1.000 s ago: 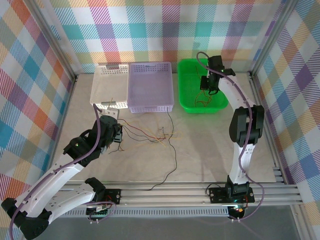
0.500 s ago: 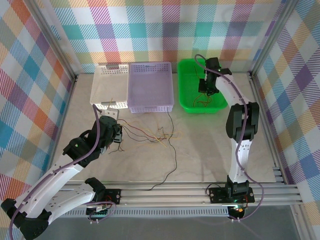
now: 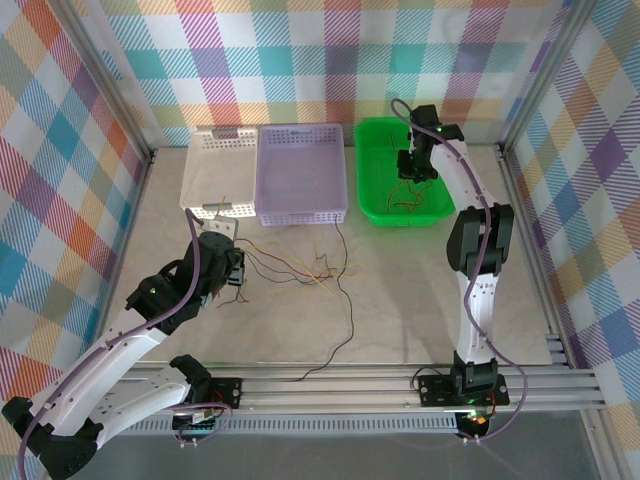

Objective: Untangle the cables

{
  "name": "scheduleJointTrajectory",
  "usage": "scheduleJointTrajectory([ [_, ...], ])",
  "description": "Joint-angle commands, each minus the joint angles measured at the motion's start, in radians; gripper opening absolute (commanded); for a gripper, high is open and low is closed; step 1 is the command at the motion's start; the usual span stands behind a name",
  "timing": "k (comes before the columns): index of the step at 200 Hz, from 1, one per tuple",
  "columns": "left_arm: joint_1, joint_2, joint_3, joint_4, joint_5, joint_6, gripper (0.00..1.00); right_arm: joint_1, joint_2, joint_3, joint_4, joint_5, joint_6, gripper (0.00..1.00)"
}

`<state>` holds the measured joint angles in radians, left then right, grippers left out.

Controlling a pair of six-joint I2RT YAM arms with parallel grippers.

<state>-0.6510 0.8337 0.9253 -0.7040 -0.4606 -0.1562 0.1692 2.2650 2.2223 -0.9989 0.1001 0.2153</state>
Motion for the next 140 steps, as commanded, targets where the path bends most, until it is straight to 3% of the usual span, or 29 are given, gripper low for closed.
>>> scheduleJointTrajectory([
  [1, 0.007, -0.014, -0.008, 0.010, 0.003, 0.008, 0.00, -0.004, 0.027, 0.052, -0.079, -0.010, 0.015, 0.25],
  [59, 0.007, -0.010, -0.008, 0.009, 0.006, 0.008, 0.00, -0.004, 0.067, 0.180, -0.175, 0.010, 0.033, 0.38],
  [115, 0.007, -0.006, -0.005, 0.007, 0.007, 0.008, 0.00, -0.004, 0.152, 0.309, -0.297, 0.067, 0.044, 0.41],
  [140, 0.007, -0.004, -0.006, 0.006, 0.007, 0.008, 0.00, -0.004, 0.192, 0.331, -0.326, 0.032, 0.047, 0.49],
])
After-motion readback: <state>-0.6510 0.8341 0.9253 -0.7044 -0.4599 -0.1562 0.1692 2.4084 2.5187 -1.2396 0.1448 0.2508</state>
